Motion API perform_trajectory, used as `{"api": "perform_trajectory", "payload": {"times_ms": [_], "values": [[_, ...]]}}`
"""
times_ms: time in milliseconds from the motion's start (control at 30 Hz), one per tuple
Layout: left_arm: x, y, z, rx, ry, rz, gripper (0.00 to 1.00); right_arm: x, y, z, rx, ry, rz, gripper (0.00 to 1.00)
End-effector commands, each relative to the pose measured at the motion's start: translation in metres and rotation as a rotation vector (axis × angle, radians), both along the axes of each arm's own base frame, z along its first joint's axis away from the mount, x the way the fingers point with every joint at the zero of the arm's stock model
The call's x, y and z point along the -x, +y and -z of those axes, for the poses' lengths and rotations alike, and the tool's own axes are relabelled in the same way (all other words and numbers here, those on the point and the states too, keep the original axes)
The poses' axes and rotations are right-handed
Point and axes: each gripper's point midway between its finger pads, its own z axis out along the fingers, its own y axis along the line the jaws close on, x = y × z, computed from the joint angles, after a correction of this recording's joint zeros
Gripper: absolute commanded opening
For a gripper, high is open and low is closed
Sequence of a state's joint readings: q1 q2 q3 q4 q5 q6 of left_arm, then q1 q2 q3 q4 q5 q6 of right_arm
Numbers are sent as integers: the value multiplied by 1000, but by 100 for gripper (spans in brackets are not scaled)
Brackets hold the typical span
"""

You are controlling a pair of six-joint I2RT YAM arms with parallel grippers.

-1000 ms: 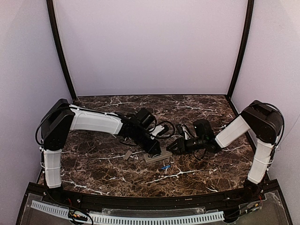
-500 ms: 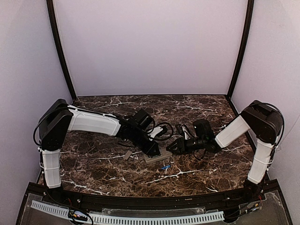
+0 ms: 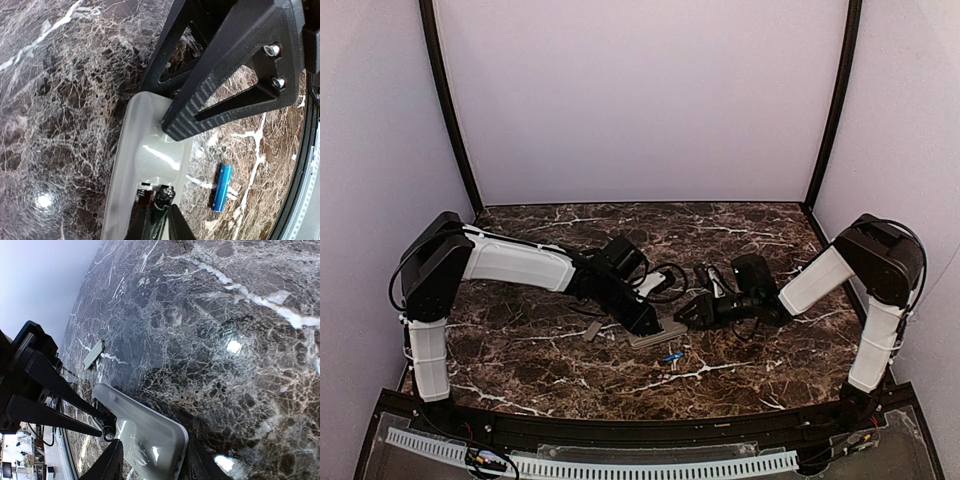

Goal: Load the batteries into the remote control
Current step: Load the battery into the battery compartment.

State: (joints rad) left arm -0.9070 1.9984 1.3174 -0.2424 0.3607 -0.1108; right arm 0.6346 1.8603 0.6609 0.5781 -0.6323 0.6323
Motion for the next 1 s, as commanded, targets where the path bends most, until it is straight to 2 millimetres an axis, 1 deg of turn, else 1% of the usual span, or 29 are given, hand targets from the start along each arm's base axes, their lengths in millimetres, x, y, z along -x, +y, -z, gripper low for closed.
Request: {"api": "perform_trajectory", "payload": {"times_ms": [0,233,567,833,967], "values": [[13,11,4,-36,38,13,15,11,-4,14,53,50,-13,43],[7,3,-6,-7,17,16,14,11,-3,15,47,51,-18,43],[7,-1,-6,2,28,26,14,12,-2,14,46,47,-28,43],[0,-5,-20,14,-8,18,18,12,-1,14,47,45,-36,43],[-2,-5,-20,11,-15,14,20,12,-1,14,49,47,-36,43]]}}
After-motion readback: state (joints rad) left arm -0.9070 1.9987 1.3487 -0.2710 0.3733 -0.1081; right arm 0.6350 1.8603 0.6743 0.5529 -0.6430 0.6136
